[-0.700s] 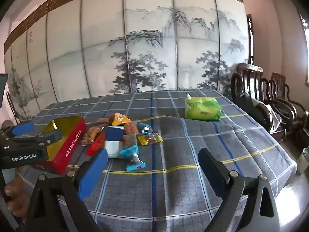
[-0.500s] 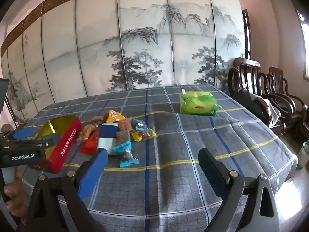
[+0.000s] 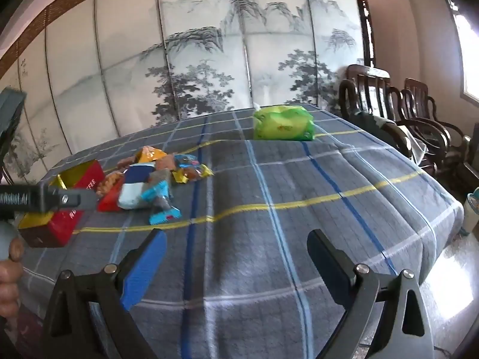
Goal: Organize snacks
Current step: 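Reach the left gripper to the blue wrapped candy and grasp it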
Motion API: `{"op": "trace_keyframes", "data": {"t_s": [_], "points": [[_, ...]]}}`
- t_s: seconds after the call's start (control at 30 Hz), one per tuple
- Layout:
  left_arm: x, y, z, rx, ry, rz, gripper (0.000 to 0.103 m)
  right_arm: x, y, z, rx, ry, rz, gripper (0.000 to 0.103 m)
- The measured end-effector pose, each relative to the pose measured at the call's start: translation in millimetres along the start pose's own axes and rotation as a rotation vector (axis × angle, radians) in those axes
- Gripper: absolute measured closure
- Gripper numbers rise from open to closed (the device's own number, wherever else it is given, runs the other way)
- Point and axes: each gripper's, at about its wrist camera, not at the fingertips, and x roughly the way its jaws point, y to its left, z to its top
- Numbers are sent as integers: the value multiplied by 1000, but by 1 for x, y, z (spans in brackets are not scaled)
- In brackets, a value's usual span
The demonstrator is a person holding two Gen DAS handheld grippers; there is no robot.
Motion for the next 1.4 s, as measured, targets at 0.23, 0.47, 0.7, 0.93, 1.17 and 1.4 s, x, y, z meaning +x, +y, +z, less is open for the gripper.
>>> {"op": "trace_keyframes", "data": {"t_s": [0.23,0.47,0.7,0.93,1.17,1.4], "points": [[52,-12,21,-94,119,-15,32,-4,-20,-10,38,-20,-12,6],[79,-11,28,-158,150,13,39,3,-40,-10,78,-11,3,6],[91,-5,36,-242,165,21,51,16,-57,-16,132,28,23,6],[103,-14,43,-233,180,102,51,24,-71,-17,172,38,31,6],[109,-37,41,-76,170,256,80,20,-75,-9,184,25,36,6],[93,-46,26,25,126,267,82,23,-77,-4,188,33,13,6]]}}
